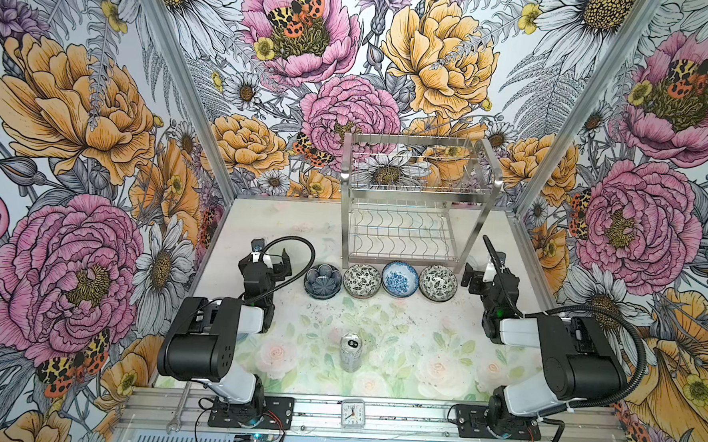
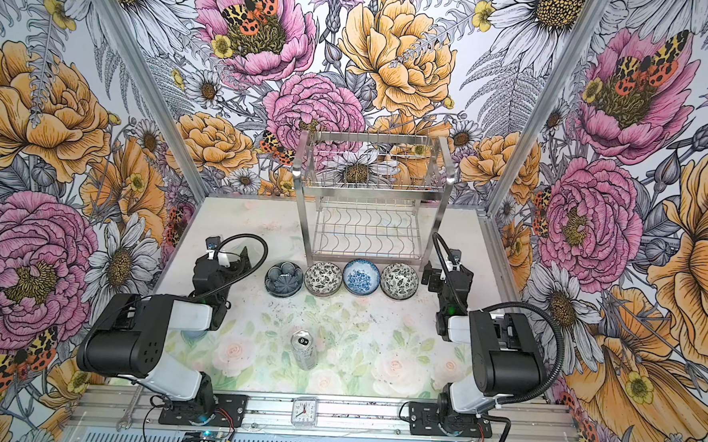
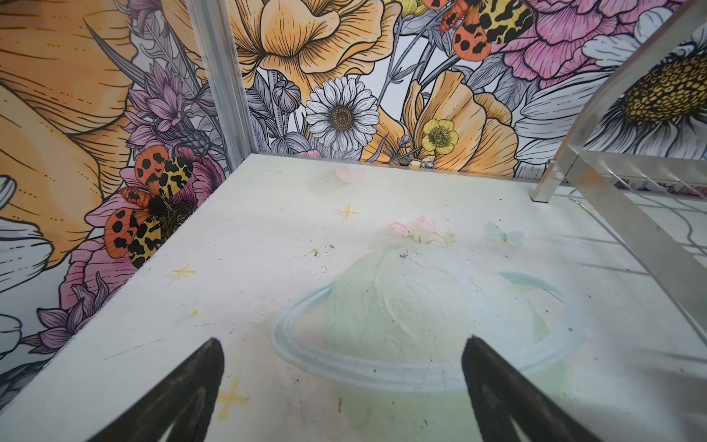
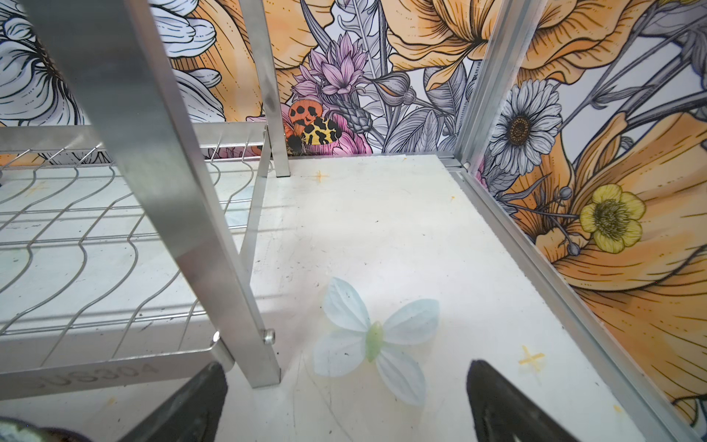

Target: Load the bowls into the dish rack

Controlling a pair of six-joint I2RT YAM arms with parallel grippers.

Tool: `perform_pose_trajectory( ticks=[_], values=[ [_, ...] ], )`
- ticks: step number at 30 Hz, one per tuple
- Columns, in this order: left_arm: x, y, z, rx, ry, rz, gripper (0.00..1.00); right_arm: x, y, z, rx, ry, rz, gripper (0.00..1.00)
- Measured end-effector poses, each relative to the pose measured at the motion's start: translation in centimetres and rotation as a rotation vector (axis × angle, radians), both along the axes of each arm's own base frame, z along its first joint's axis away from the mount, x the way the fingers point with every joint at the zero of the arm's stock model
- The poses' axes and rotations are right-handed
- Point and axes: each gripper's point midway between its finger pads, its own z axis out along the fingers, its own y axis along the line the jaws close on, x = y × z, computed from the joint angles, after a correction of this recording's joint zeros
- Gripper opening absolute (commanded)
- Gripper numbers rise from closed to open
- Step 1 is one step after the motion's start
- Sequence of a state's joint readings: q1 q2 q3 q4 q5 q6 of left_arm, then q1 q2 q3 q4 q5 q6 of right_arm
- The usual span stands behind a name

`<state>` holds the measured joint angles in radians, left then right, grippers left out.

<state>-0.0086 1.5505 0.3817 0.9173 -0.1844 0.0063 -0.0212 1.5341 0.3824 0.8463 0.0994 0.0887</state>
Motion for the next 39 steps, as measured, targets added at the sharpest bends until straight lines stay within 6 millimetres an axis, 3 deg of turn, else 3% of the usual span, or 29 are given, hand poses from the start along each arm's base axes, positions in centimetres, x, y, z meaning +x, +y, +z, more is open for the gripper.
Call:
perform_pose_trajectory(
  ticks=[24, 27, 32, 34, 36, 39],
  values=[
    [-0.2, -0.1, -0.2, 0.003, 0.032, 0.013, 0.99, -0.6, -0.2, -0.2, -0.026, 0.04, -0.044, 1.0],
    [-0.1, -0.2, 2.0, 0.022, 0.042, 0.066, 0.99, -1.0, -0.4, 3.0, -0.048, 0.036, -0.091, 1.0],
    [-0.1, -0.3, 9.3, -0.022, -0.055, 0.134, 0.99, -2.0, 0.5, 15.2, -0.026, -0.152, -0.118, 1.0],
    [-0.5, -0.5, 10.9, -0.044, -0.054, 0.142, 0.99, -3.1, 1.8, 18.1, -0.012, -0.198, -0.084, 1.0],
    [-0.8, -1.1, 11.8, -0.055, -0.03, 0.139, 0.99, -4.1, 3.5, 19.0, 0.004, -0.197, -0.024, 1.0],
    [-1.2, -4.3, 12.8, -0.039, 0.022, 0.073, 0.99, -4.6, 6.7, 18.1, 0.019, -0.126, 0.08, 1.0]
  ],
)
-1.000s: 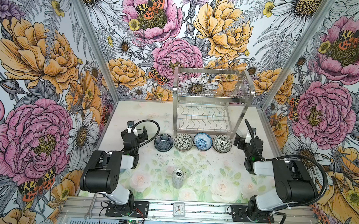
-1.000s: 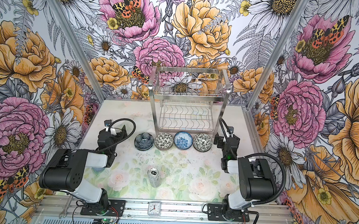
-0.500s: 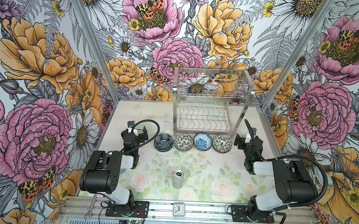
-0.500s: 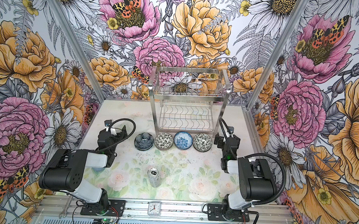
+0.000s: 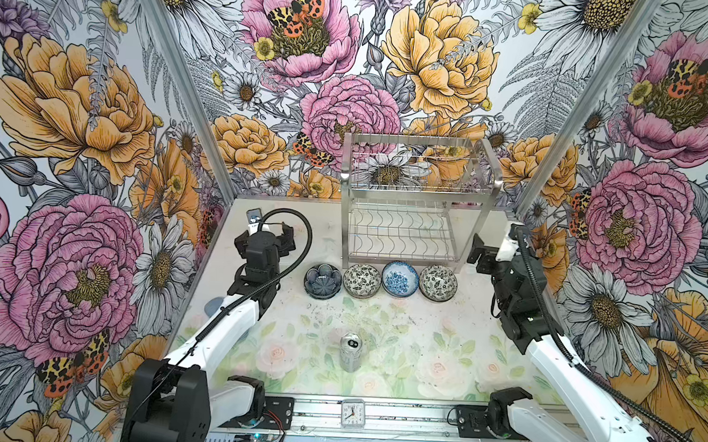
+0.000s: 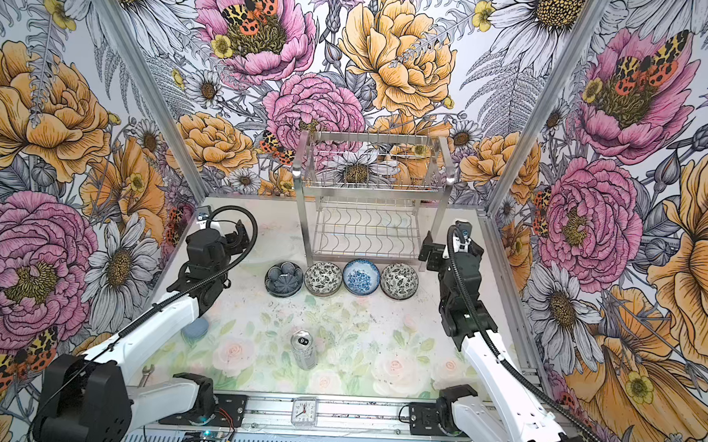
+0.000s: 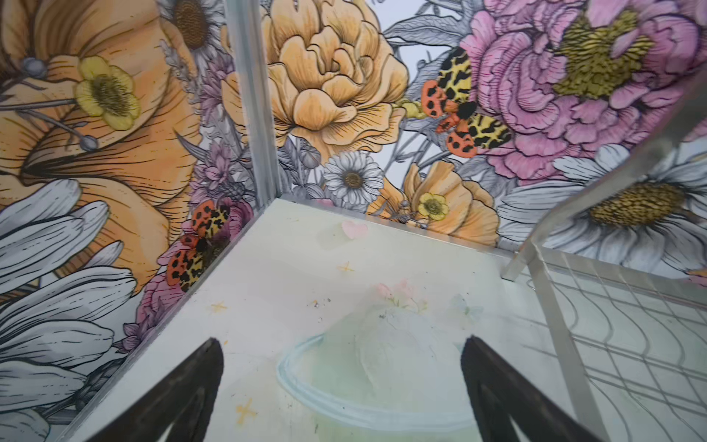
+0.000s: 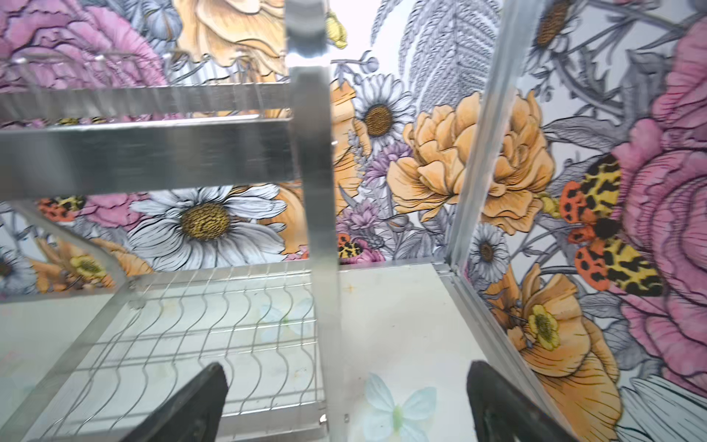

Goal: Load the bowls into the dish rack
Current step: 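Reach left gripper to the dark geometric bowl while right gripper nears rack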

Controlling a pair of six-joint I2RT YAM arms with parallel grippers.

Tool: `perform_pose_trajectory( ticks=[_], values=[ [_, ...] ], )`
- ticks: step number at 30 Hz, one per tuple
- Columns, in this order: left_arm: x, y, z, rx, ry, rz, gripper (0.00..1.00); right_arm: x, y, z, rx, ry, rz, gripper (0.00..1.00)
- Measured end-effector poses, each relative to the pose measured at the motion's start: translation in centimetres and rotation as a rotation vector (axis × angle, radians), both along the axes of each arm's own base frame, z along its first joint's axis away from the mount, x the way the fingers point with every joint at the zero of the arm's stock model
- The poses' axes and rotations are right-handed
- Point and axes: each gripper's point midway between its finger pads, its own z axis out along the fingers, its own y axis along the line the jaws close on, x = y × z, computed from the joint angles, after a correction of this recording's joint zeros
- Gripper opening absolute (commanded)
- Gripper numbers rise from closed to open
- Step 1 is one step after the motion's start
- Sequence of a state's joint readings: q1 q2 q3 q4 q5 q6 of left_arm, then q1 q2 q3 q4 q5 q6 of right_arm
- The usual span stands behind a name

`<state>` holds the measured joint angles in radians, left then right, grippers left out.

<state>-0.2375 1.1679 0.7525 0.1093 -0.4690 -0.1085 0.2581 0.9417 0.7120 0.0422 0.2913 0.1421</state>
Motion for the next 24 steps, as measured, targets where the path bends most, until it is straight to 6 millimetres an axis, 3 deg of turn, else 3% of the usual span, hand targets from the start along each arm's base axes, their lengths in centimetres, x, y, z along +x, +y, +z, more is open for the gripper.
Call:
perform_pose_trajectory(
  ticks=[2, 5, 13, 18, 24],
  values=[
    [-0.4, -3.1, 0.2, 0.014, 0.048, -0.077, 0.98, 0.3, 2.3, -1.6, -0.008, 0.081, 0.066, 1.0],
    [-1.3, -5.7, -0.5, 0.023, 0.13, -0.154, 0.99, 1.0, 5.3, -3.8, -0.026, 0.198, 0.142, 1.0],
    [-4.4, -6.1, -5.7, -0.029, 0.364, -0.223, 0.99, 2.4, 9.5, -5.5, -0.06, 0.323, 0.221, 1.0],
    [-5.9, -5.7, -9.2, -0.116, 0.475, -0.231, 0.93, 2.3, 10.5, -7.1, -0.073, 0.366, 0.233, 1.0],
    [-6.5, -6.9, -13.0, -0.172, 0.603, -0.265, 0.91, 2.3, 10.6, -7.3, -0.077, 0.371, 0.232, 1.0]
  ],
)
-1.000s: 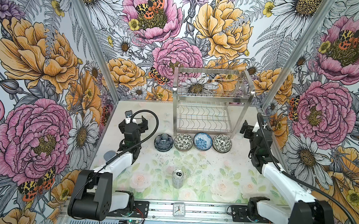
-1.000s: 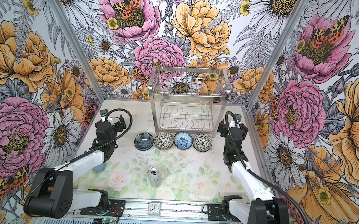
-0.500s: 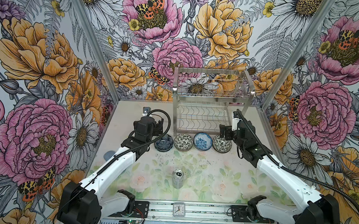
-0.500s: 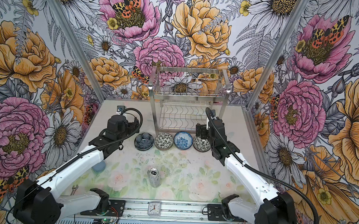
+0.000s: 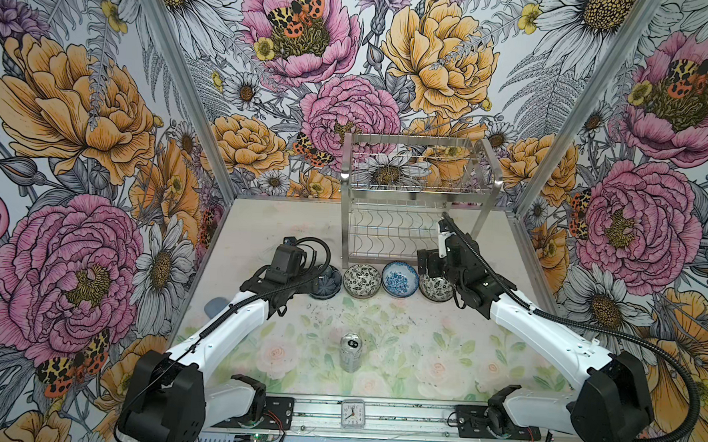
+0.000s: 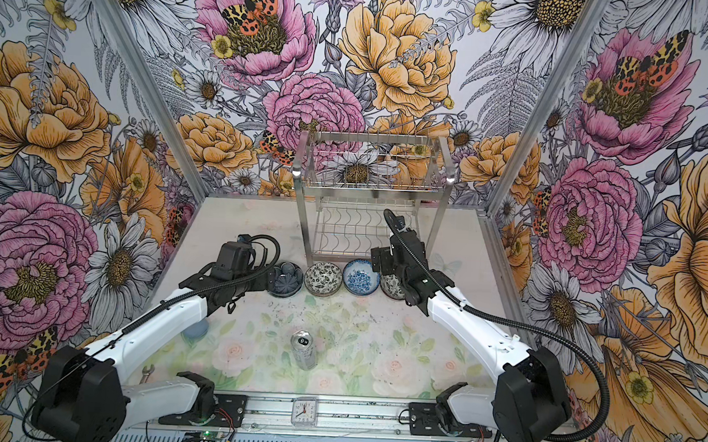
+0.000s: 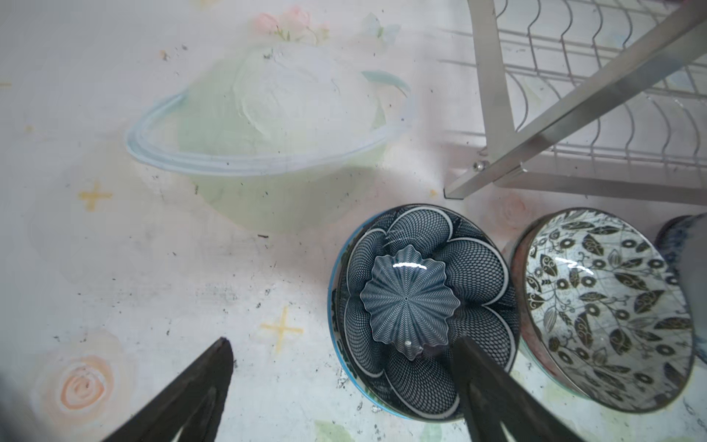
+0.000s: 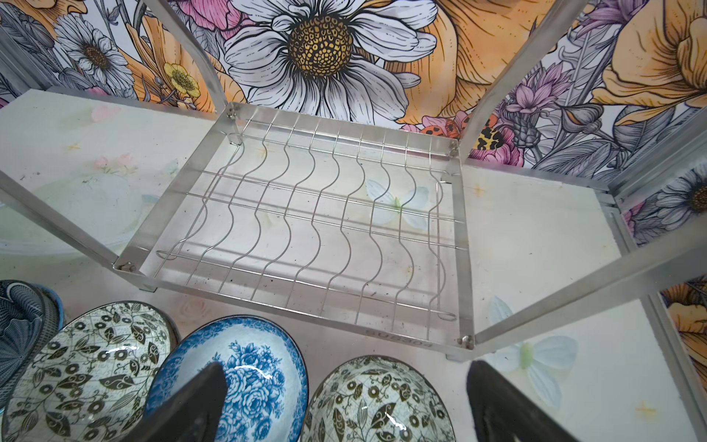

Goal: Load the bowls into the dish rack
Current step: 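Reach left gripper to the dark geometric bowl while right gripper nears rack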

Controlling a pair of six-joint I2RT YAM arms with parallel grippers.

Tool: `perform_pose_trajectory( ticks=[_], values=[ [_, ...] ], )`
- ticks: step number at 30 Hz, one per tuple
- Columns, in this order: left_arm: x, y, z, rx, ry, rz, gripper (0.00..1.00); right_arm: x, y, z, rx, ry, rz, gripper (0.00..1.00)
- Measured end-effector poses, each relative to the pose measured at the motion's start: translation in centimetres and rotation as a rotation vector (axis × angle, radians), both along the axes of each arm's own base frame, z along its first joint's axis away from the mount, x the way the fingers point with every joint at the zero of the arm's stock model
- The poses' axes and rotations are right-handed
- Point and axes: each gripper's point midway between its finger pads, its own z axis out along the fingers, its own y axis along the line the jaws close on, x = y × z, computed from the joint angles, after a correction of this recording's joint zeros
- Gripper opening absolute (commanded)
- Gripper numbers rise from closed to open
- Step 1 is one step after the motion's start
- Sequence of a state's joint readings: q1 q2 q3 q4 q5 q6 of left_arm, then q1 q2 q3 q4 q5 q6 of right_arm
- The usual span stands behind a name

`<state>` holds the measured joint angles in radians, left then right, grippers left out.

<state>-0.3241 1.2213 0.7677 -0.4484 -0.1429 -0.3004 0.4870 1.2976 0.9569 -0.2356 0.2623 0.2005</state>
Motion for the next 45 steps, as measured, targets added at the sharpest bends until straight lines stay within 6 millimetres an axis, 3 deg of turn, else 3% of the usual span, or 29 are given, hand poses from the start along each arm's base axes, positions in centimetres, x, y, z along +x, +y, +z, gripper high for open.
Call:
perform_pose_trajectory(
  ticks=[6, 16, 20, 30, 45],
  values=[
    [-0.2, -0.5, -2.0, -0.017, 0.06, -0.007, 0.83, 0.1, 0.0, -0.1, -0.013, -0.001, 0.0, 1.0],
    [0.2, -0.6, -3.4, -0.004, 0.091, -0.006, 0.49, 0.4, 0.1, -0.7, -0.025, 0.015, 0.002, 1.0],
    [0.3, -0.6, -3.7, -0.001, 0.094, -0.006, 0.41, 0.5, 0.1, -0.8, -0.029, 0.016, 0.004, 1.0],
    [0.5, -0.6, -4.8, 0.01, 0.117, -0.004, 0.29, 0.5, 0.2, -0.6, -0.027, 0.011, 0.004, 1.0],
    [1.2, -0.6, -4.3, 0.01, 0.094, 0.001, 0.22, 0.5, 0.2, -0.6, -0.026, 0.012, 0.004, 1.0]
  ],
)
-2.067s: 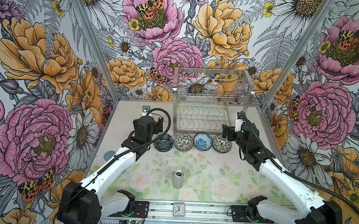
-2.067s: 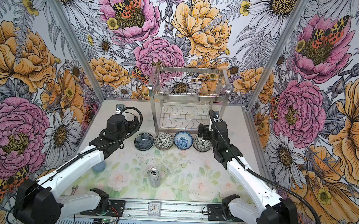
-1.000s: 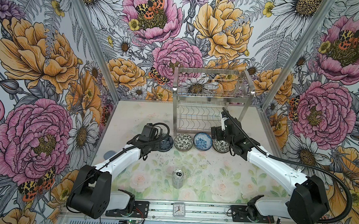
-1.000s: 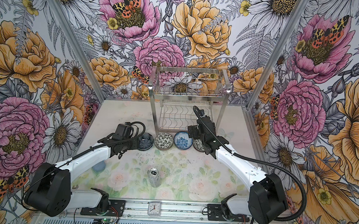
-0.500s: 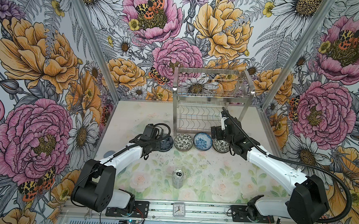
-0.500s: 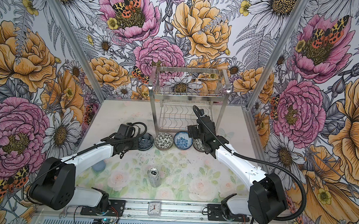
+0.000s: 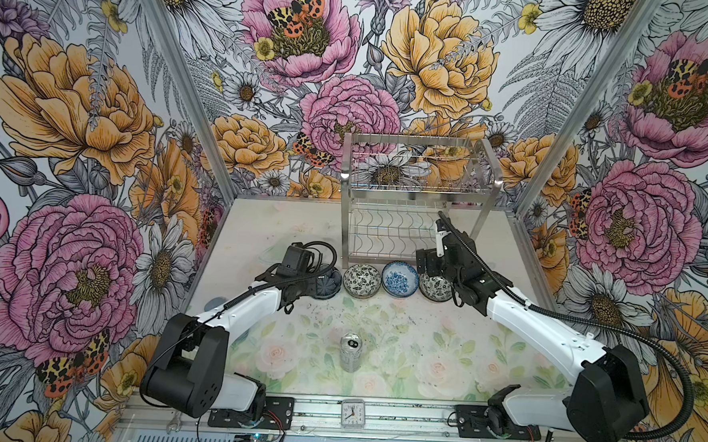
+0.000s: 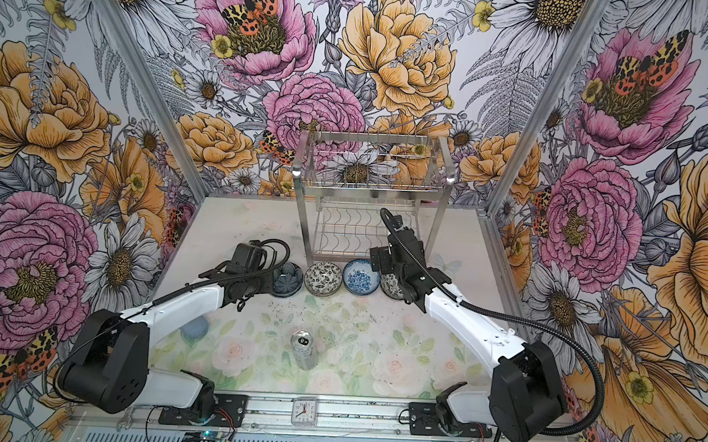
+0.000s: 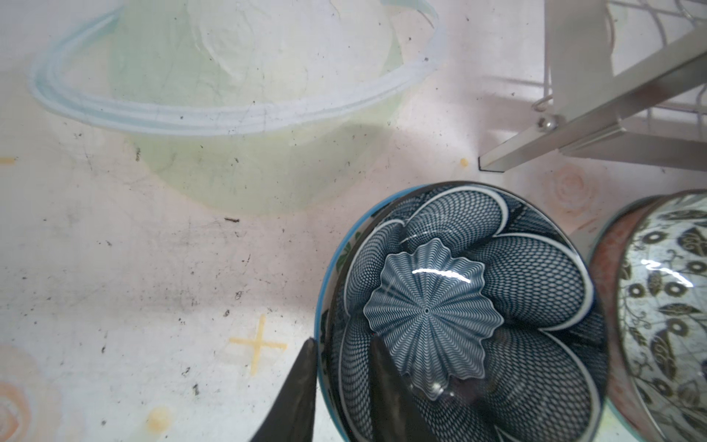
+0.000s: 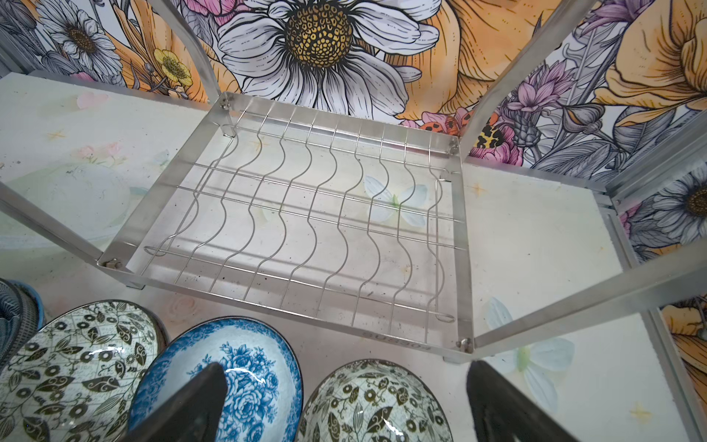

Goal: Load the bowls into the dish rack
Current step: 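Reach left gripper to the dark geometric bowl while right gripper nears rack, then close the left gripper on the rim of the dark geometric bowl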

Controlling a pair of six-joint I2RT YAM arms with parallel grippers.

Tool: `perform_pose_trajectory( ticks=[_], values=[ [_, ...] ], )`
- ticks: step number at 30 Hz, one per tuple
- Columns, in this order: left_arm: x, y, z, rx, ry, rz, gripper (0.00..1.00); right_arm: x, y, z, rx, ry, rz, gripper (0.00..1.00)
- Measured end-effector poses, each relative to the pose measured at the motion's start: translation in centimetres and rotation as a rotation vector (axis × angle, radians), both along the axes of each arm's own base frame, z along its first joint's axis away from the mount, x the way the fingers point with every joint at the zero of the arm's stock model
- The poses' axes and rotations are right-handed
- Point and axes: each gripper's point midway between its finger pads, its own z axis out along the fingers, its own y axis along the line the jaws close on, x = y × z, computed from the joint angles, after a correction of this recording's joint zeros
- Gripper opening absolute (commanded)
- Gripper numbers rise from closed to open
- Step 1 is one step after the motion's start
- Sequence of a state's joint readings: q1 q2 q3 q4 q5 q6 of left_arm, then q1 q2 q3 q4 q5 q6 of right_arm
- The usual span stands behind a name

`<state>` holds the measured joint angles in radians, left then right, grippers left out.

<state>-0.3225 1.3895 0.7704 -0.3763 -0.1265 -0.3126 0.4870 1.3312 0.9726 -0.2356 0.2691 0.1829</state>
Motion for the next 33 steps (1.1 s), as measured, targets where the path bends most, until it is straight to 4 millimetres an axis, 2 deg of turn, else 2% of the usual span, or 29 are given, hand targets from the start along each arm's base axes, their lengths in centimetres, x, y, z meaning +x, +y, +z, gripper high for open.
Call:
perform_pose_trajectory(
  ticks=[13, 18, 23, 33],
  values=[
    [0.4, 0.1, -0.3, 0.009, -0.004, 0.007, 0.15, 0.0, 0.0, 0.0, 0.0, 0.0, 0.0, 1.0],
    [0.5, 0.2, -0.2, 0.01, -0.01, 0.012, 0.07, 0.0, 0.0, 0.0, 0.0, 0.0, 0.0, 1.0],
    [1.2, 0.1, 0.6, 0.0, -0.033, 0.016, 0.04, 0.0, -0.1, 0.0, -0.003, -0.001, -0.005, 1.0],
    [0.7, 0.9, 1.3, 0.022, -0.036, 0.03, 0.0, 0.0, -0.1, 0.0, -0.004, -0.002, -0.007, 1.0]
  ],
)
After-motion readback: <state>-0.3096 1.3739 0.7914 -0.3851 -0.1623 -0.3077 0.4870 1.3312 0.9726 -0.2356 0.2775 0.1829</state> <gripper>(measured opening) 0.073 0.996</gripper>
